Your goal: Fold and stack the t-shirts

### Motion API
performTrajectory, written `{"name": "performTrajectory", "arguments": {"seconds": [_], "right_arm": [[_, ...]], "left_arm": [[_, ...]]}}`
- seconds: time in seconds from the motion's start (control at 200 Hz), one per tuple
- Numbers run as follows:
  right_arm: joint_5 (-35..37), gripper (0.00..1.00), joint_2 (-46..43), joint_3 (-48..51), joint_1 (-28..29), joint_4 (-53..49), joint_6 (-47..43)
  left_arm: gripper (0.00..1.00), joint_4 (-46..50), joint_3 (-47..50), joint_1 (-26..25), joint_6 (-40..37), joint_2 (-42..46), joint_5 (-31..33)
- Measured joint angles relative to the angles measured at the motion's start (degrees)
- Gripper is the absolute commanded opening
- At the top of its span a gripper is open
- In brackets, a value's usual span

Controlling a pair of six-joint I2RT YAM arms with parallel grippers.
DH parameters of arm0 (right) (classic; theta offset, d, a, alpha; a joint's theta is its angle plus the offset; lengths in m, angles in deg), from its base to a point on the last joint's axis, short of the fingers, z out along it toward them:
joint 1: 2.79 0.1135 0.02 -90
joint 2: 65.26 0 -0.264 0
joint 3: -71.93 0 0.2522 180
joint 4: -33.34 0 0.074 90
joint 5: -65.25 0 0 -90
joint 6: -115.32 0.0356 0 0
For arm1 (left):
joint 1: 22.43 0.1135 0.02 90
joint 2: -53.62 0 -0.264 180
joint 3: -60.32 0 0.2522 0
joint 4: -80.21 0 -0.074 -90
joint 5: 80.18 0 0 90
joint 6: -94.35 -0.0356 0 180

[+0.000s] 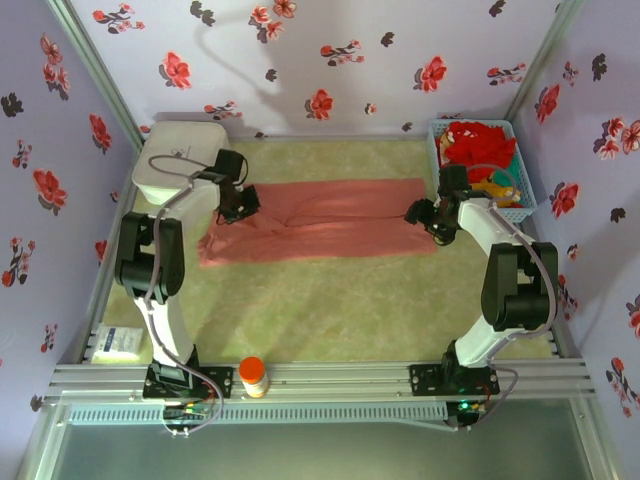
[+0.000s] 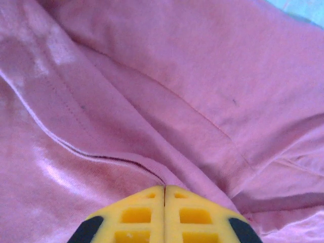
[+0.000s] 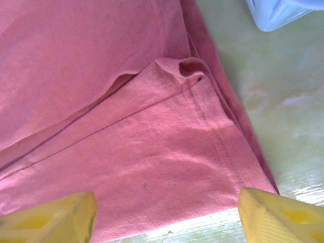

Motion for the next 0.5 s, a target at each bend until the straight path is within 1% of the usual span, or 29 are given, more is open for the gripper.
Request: {"name": "performTrajectory", "arguments": {"seconds": [0.255, 0.5], "right_arm": [[0.0, 0.74, 0.0, 0.0, 0.0, 0.0, 0.0], [0.2, 0.73, 0.0, 0.0, 0.0, -0.6, -0.4]], "left_arm": [[0.00, 3.9, -4.5, 0.0, -0.8, -2.8, 0.0], [0.00, 7.8, -16.0, -0.4, -2.6, -7.7, 0.0]]}}
